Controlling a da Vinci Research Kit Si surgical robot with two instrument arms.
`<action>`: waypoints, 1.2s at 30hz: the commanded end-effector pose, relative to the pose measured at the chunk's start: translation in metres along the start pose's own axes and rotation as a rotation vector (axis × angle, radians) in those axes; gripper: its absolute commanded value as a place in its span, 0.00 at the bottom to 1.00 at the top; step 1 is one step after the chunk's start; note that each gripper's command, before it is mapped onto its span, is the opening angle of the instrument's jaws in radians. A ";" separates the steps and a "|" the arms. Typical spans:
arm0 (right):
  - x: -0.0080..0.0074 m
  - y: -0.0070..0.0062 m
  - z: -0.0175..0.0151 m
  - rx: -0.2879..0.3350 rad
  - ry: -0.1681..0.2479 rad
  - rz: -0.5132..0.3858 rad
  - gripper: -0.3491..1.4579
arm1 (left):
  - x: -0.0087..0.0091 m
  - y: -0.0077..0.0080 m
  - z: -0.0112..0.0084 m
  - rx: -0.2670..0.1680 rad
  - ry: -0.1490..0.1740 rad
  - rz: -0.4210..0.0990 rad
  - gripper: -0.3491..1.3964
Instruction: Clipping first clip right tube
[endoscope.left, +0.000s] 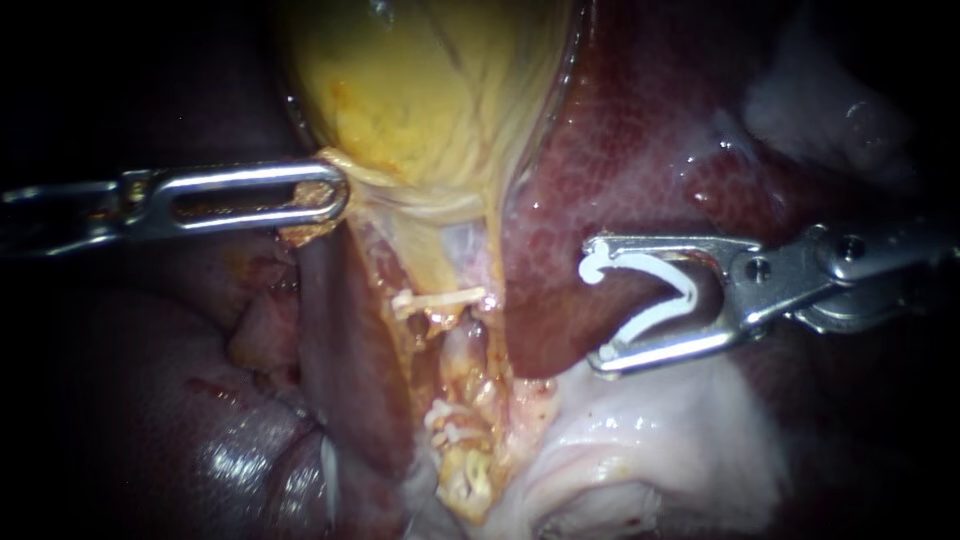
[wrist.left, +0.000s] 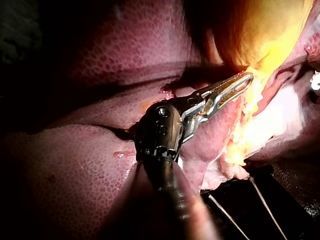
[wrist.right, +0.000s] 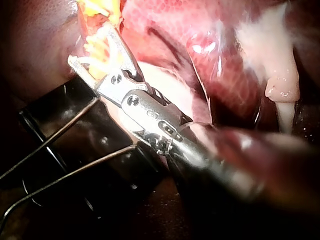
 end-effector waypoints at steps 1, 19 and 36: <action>-0.0001 -0.0001 0.0001 0.002 0.000 0.001 0.52 | 0.0000 0.0000 -0.0001 0.001 0.000 0.000 0.00; -0.0082 0.0018 0.0069 0.015 -0.057 0.094 0.52 | 0.0004 0.0004 -0.0008 -0.002 -0.002 0.002 0.00; -0.0130 0.0057 0.0107 -0.004 -0.097 0.140 0.52 | 0.0008 0.0003 -0.0010 -0.005 -0.003 0.005 0.00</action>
